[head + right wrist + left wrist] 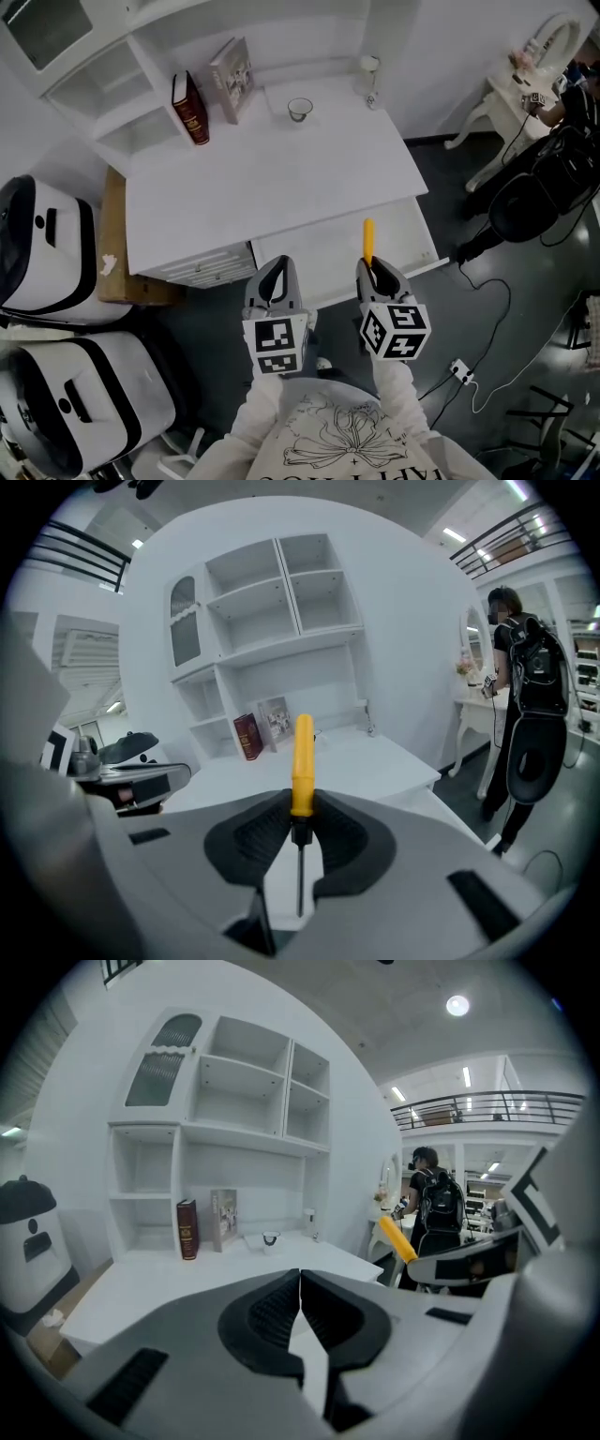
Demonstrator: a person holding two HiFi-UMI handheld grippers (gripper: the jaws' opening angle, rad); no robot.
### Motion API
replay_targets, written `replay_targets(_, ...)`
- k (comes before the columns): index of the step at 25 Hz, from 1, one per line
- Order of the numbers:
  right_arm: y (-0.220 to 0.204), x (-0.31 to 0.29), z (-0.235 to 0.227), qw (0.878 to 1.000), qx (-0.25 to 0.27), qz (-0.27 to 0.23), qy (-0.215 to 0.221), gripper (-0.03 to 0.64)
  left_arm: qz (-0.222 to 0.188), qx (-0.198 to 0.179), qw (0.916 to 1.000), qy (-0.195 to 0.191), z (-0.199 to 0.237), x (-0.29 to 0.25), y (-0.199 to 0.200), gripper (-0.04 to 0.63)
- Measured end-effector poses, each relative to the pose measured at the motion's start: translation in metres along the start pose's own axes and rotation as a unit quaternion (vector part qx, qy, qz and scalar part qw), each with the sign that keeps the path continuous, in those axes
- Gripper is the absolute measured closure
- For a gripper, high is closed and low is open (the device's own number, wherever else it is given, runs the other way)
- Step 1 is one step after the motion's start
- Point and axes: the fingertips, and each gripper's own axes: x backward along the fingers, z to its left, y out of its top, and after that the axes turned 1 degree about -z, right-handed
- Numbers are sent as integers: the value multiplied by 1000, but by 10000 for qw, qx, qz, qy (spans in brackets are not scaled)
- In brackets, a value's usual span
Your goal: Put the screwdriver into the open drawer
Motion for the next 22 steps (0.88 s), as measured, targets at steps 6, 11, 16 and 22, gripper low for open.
replay_targets(6, 1, -39, -6, 9998, -79, 182, -76, 548, 182, -20, 9997, -165, 10, -40, -1, 589)
replay_targets(11, -5, -64, -9, 9991, -134, 375, -124, 548, 365, -22, 9990, -266, 18, -65, -9, 589)
replay_targets(16, -13, -84, -11, 9983, -157, 550, -151, 548, 568, -27, 9977, -356, 27, -82, -22, 589)
replay_targets(22, -33, -105, -14, 9960, -239, 853, -149, 548, 883, 13, 9952, -423, 34, -100, -46, 589)
